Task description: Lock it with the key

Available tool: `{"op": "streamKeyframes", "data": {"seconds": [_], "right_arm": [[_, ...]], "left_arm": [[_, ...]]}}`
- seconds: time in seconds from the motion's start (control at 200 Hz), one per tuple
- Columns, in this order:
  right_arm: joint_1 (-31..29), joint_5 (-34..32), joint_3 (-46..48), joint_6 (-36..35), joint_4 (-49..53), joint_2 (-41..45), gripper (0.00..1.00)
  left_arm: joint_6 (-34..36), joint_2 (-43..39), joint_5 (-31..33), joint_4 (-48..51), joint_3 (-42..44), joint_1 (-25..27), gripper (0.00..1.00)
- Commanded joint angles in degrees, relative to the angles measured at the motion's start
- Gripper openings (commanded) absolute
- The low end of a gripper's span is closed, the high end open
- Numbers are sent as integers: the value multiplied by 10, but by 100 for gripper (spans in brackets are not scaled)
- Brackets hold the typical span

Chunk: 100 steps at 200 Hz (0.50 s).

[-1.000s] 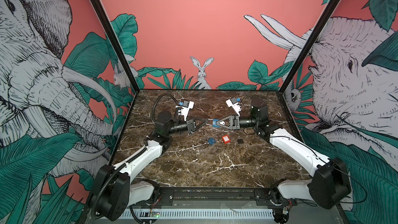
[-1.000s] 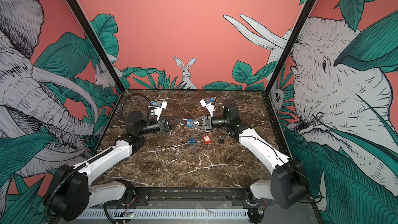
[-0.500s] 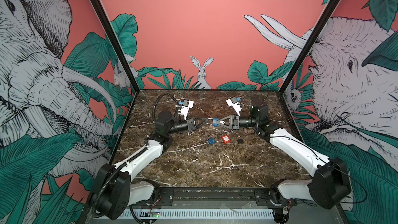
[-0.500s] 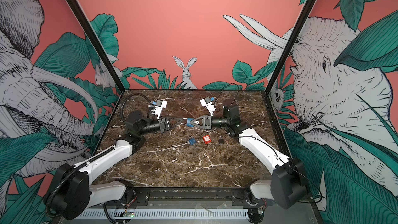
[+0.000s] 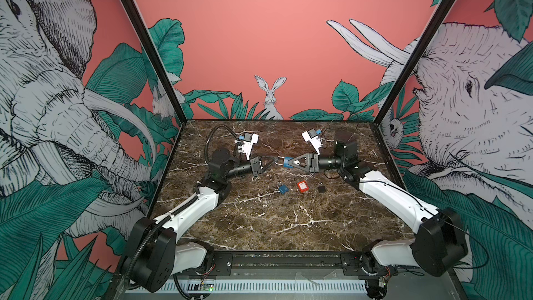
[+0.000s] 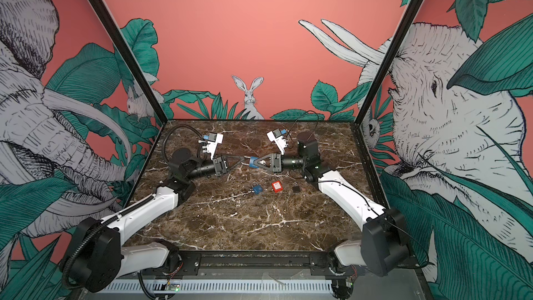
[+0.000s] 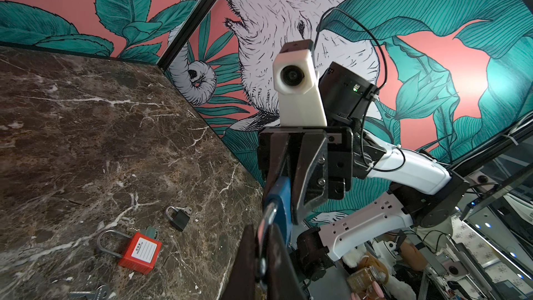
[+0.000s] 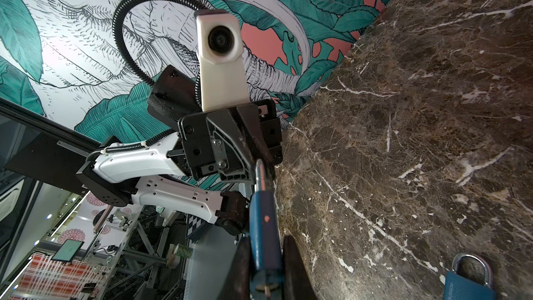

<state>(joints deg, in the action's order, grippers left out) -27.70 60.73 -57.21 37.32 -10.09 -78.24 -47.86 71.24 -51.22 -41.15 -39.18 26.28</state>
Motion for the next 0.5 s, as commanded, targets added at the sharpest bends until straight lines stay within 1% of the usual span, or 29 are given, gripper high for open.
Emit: {"op": "streamKeyframes", "data": {"seconds": [0.0, 0.385, 0.495], "right_arm": [[-18, -34, -27, 3, -46, -21, 0], [-38, -34, -52, 18, -79, -59, 0], [-53, -31, -66, 20, -84, -75, 0]], "left_arm": [[8, 0, -42, -40, -20, 39, 0], [16, 7, -47, -40, -27, 56, 0], [18, 10, -47, -39, -29, 60, 0]]}}
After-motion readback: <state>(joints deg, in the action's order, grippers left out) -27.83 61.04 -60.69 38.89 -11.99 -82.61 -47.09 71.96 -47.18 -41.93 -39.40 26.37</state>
